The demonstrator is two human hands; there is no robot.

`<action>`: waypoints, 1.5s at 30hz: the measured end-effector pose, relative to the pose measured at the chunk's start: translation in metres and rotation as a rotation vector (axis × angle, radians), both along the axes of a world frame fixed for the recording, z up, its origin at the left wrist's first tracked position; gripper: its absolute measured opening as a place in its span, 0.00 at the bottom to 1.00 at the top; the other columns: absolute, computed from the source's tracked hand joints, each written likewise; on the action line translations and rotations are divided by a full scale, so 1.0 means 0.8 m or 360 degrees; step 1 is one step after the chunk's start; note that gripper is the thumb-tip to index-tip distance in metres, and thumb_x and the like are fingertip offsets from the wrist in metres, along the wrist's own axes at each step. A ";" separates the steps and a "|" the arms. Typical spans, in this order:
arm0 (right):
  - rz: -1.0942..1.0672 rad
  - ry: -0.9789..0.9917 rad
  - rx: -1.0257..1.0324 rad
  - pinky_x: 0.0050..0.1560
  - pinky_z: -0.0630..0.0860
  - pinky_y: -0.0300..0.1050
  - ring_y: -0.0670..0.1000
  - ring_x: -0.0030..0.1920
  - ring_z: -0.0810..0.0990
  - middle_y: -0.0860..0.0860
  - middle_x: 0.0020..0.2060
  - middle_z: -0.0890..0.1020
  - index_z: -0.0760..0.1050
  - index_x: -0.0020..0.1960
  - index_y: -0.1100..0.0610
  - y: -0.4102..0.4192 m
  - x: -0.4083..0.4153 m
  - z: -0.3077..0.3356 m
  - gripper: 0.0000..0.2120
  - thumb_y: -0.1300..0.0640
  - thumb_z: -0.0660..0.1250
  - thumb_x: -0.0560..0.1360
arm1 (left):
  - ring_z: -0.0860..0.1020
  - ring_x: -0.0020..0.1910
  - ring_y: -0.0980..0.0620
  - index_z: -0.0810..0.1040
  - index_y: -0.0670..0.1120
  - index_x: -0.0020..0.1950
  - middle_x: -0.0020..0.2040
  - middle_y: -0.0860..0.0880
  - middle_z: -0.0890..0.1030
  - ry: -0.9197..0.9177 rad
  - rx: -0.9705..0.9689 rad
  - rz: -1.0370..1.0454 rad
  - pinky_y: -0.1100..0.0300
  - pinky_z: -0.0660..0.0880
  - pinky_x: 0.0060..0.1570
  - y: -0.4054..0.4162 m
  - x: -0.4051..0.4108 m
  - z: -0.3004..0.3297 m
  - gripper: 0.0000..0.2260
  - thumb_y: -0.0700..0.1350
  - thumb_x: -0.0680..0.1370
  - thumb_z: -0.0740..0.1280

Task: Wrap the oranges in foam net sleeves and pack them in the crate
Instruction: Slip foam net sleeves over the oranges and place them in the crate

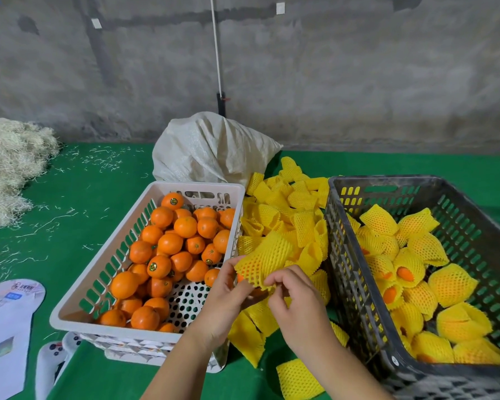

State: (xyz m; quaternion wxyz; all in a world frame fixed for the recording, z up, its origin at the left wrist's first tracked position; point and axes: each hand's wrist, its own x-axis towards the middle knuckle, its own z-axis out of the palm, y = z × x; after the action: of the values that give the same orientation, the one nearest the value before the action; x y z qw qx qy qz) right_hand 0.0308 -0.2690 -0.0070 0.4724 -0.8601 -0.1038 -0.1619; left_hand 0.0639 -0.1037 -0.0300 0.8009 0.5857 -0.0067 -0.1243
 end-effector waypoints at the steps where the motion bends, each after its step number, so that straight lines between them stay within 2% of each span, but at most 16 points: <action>1: 0.0026 0.0058 -0.0033 0.46 0.76 0.47 0.47 0.49 0.76 0.42 0.48 0.74 0.76 0.52 0.51 0.001 0.000 -0.002 0.11 0.66 0.67 0.77 | 0.83 0.59 0.38 0.73 0.48 0.70 0.62 0.39 0.82 0.0011 -0.0006 0.0040 0.42 0.81 0.59 0.000 0.000 0.000 0.27 0.48 0.74 0.78; 6: 0.0060 0.0303 0.0058 0.45 0.72 0.35 0.41 0.51 0.71 0.38 0.49 0.68 0.65 0.60 0.42 -0.003 0.006 -0.008 0.20 0.52 0.72 0.76 | 0.83 0.50 0.45 0.65 0.48 0.74 0.48 0.43 0.84 0.0086 -0.0055 -0.0161 0.50 0.81 0.54 0.004 0.000 -0.004 0.31 0.42 0.75 0.75; 9: 0.0053 0.0252 0.0105 0.51 0.75 0.37 0.40 0.55 0.73 0.38 0.52 0.71 0.71 0.65 0.43 -0.012 0.012 -0.006 0.18 0.51 0.71 0.78 | 0.82 0.62 0.40 0.66 0.54 0.77 0.59 0.41 0.84 0.0107 -0.0166 -0.0275 0.42 0.78 0.64 0.009 -0.001 -0.001 0.33 0.40 0.76 0.76; 12: -0.0013 0.0100 0.0084 0.53 0.76 0.34 0.41 0.57 0.76 0.42 0.55 0.75 0.79 0.61 0.49 -0.023 0.017 0.000 0.11 0.59 0.68 0.81 | 0.80 0.68 0.37 0.68 0.52 0.79 0.70 0.40 0.80 0.0009 -0.0036 -0.0261 0.37 0.76 0.69 0.004 -0.002 0.000 0.31 0.42 0.78 0.75; 15: -0.0024 -0.0049 -0.0082 0.52 0.78 0.41 0.44 0.55 0.77 0.44 0.55 0.75 0.79 0.58 0.54 -0.026 0.014 -0.001 0.07 0.60 0.66 0.81 | 0.83 0.62 0.40 0.71 0.51 0.76 0.65 0.42 0.83 -0.0050 0.0064 -0.0092 0.42 0.81 0.62 -0.003 -0.003 0.001 0.31 0.49 0.75 0.78; 17: 0.0006 -0.0142 -0.0174 0.50 0.78 0.44 0.44 0.53 0.76 0.43 0.53 0.74 0.77 0.57 0.54 -0.015 0.004 -0.003 0.06 0.55 0.64 0.83 | 0.83 0.54 0.42 0.74 0.50 0.73 0.56 0.42 0.84 -0.0131 0.0114 0.0066 0.46 0.82 0.57 -0.006 -0.003 0.000 0.29 0.52 0.73 0.76; 19: 0.0022 -0.0194 -0.0194 0.49 0.79 0.45 0.44 0.52 0.76 0.42 0.53 0.73 0.74 0.57 0.52 -0.001 -0.007 -0.007 0.09 0.48 0.60 0.83 | 0.81 0.49 0.49 0.78 0.49 0.68 0.49 0.47 0.83 -0.0231 0.0217 0.0176 0.55 0.80 0.49 -0.008 -0.002 -0.001 0.24 0.57 0.75 0.73; 22: -0.0032 -0.0234 -0.0141 0.48 0.77 0.44 0.45 0.51 0.75 0.43 0.52 0.72 0.71 0.58 0.50 0.007 -0.011 -0.008 0.10 0.45 0.58 0.83 | 0.81 0.50 0.57 0.81 0.53 0.60 0.49 0.55 0.84 -0.0237 0.0336 0.0132 0.64 0.77 0.51 -0.008 -0.005 0.000 0.21 0.66 0.76 0.70; 25: -0.0134 -0.0222 -0.0085 0.50 0.74 0.38 0.46 0.52 0.74 0.43 0.52 0.70 0.73 0.57 0.54 0.000 -0.004 0.000 0.12 0.46 0.61 0.83 | 0.82 0.60 0.58 0.79 0.57 0.66 0.60 0.56 0.84 -0.0199 0.0395 -0.0155 0.66 0.76 0.58 -0.005 -0.006 -0.002 0.22 0.65 0.75 0.75; 28: -0.0158 -0.0216 -0.0086 0.50 0.74 0.36 0.44 0.53 0.74 0.43 0.54 0.71 0.74 0.60 0.55 -0.011 0.007 0.010 0.09 0.52 0.63 0.82 | 0.80 0.66 0.51 0.73 0.54 0.74 0.66 0.51 0.82 -0.0204 0.0347 -0.0209 0.59 0.78 0.63 -0.001 -0.004 -0.005 0.33 0.59 0.73 0.80; 30: -0.0126 -0.0201 -0.0143 0.48 0.77 0.42 0.44 0.52 0.74 0.45 0.54 0.73 0.76 0.60 0.56 -0.015 0.012 0.014 0.08 0.58 0.66 0.82 | 0.81 0.65 0.48 0.71 0.52 0.74 0.66 0.48 0.81 -0.0199 0.0285 -0.0106 0.54 0.79 0.63 0.001 -0.003 -0.005 0.36 0.57 0.71 0.82; 32: -0.0098 -0.0202 -0.0194 0.47 0.79 0.46 0.46 0.52 0.75 0.47 0.53 0.75 0.77 0.59 0.57 -0.015 0.011 0.016 0.08 0.62 0.67 0.81 | 0.83 0.61 0.46 0.71 0.51 0.72 0.64 0.45 0.81 -0.0267 0.0267 -0.0043 0.53 0.80 0.60 0.000 -0.002 -0.007 0.33 0.52 0.72 0.83; 35: -0.0072 -0.0305 -0.0286 0.49 0.78 0.44 0.49 0.53 0.77 0.48 0.53 0.77 0.78 0.58 0.58 -0.010 0.005 0.021 0.09 0.65 0.69 0.79 | 0.82 0.54 0.43 0.70 0.56 0.71 0.61 0.41 0.80 -0.0399 0.0264 0.0022 0.47 0.82 0.56 -0.003 -0.003 -0.007 0.30 0.48 0.74 0.82; 38: -0.0027 -0.0421 -0.0380 0.51 0.76 0.43 0.51 0.54 0.76 0.48 0.53 0.77 0.79 0.57 0.57 -0.005 0.003 0.023 0.09 0.64 0.71 0.77 | 0.79 0.53 0.40 0.67 0.55 0.77 0.60 0.34 0.78 -0.0450 0.0221 -0.0034 0.39 0.80 0.57 -0.002 -0.001 -0.013 0.32 0.46 0.78 0.78; 41: -0.0009 -0.0380 -0.0397 0.51 0.78 0.45 0.52 0.55 0.76 0.49 0.54 0.77 0.79 0.59 0.57 -0.008 0.005 0.023 0.12 0.63 0.72 0.76 | 0.81 0.54 0.44 0.71 0.53 0.73 0.58 0.41 0.81 -0.0476 0.0329 -0.0061 0.49 0.80 0.54 0.000 0.002 -0.020 0.28 0.46 0.77 0.79; 45: 0.0055 -0.0329 -0.0479 0.53 0.76 0.42 0.53 0.57 0.75 0.51 0.55 0.76 0.80 0.59 0.56 -0.009 0.003 0.021 0.15 0.66 0.73 0.74 | 0.81 0.57 0.46 0.66 0.57 0.77 0.64 0.50 0.78 -0.0570 0.0525 0.0071 0.50 0.80 0.54 0.001 0.002 -0.025 0.34 0.52 0.76 0.80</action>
State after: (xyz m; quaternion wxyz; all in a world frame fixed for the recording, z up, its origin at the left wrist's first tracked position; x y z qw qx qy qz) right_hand 0.0330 -0.2759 0.0096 0.3278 -0.8980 -0.1897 -0.2240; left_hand 0.0657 -0.1033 -0.0502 0.6830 0.7213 -0.1152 -0.0001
